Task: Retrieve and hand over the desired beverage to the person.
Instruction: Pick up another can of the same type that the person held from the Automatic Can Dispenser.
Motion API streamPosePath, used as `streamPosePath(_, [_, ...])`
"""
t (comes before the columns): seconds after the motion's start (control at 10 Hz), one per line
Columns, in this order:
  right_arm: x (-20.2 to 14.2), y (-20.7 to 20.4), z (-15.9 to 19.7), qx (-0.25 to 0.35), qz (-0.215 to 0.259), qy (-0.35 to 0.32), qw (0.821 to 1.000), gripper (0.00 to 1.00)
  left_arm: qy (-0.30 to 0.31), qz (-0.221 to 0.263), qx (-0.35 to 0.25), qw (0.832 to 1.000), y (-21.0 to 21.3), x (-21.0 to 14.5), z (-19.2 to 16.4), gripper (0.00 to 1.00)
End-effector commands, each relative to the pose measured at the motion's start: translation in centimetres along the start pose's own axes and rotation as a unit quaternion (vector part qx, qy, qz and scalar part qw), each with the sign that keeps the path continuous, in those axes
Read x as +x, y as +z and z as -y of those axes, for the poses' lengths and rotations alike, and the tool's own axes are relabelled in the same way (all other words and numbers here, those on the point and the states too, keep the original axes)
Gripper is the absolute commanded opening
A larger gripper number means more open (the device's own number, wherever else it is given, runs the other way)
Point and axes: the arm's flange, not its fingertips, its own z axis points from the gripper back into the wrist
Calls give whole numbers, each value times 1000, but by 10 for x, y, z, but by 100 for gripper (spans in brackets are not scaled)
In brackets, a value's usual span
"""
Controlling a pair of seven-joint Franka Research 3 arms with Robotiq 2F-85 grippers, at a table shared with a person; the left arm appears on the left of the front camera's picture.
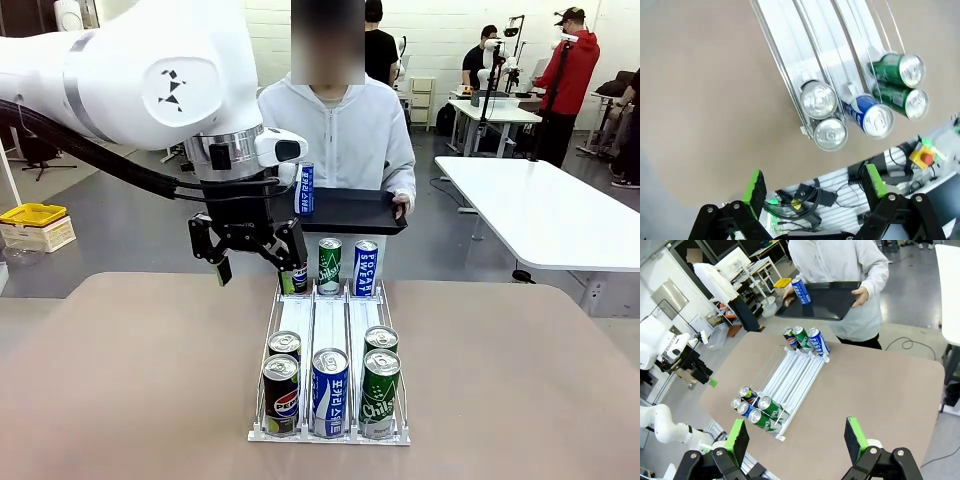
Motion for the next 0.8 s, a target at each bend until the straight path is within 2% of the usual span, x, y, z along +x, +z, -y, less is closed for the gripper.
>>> streamPosePath(0.0, [2, -2, 1, 16, 9, 3, 1000, 100, -6, 16, 33, 999, -8, -6, 0, 100])
streamPosePath(0.1, [2, -2, 1, 16, 9, 3, 1000, 100, 0, 0, 0, 1000, 0, 0, 0, 100])
streamPosePath(0.7, [2, -2, 1, 16, 9, 3, 1000, 100, 0, 0, 0, 1000, 0, 0, 0, 100])
